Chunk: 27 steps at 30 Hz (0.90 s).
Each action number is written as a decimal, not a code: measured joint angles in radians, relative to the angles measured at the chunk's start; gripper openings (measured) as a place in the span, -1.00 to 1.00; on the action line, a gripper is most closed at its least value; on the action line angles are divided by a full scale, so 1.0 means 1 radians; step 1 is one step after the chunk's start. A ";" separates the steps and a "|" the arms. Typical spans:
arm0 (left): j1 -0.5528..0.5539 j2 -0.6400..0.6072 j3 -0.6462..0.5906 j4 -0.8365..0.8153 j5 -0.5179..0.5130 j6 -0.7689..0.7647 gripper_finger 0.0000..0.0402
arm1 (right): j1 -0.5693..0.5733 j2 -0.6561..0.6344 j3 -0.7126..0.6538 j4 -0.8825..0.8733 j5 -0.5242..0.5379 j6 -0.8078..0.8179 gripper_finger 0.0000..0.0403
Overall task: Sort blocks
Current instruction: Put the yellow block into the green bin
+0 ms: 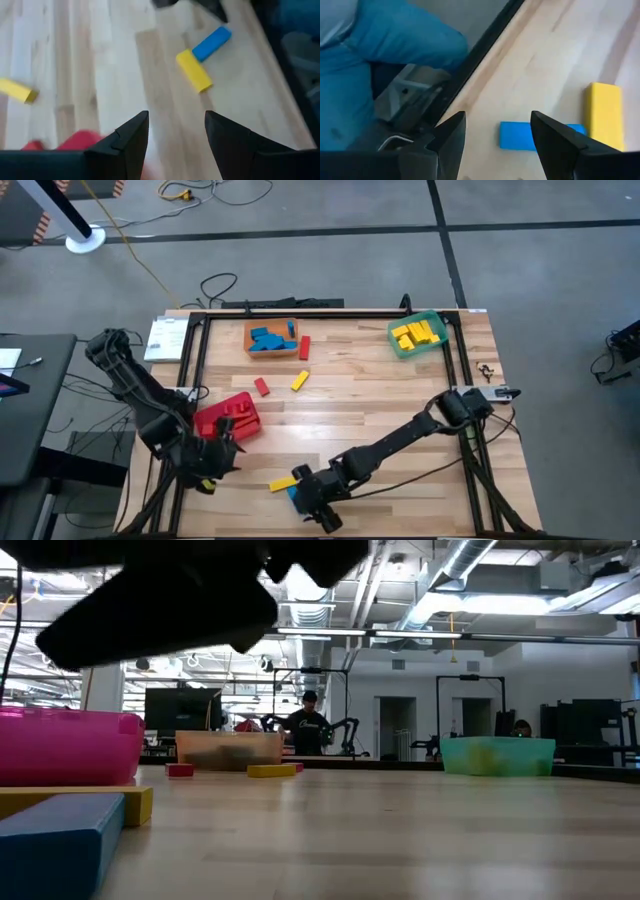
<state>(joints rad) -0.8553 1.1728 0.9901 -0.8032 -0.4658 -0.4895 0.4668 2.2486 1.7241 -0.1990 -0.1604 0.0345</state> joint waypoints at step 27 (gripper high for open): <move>-0.060 0.008 -0.144 0.255 -0.008 -0.075 -0.05 | -0.003 0.070 0.000 0.134 -0.109 -0.077 0.19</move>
<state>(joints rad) -0.9150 1.1805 0.8459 -0.5482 -0.4735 -0.5644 0.4637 2.3183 1.7241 -0.0653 -0.2697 -0.0422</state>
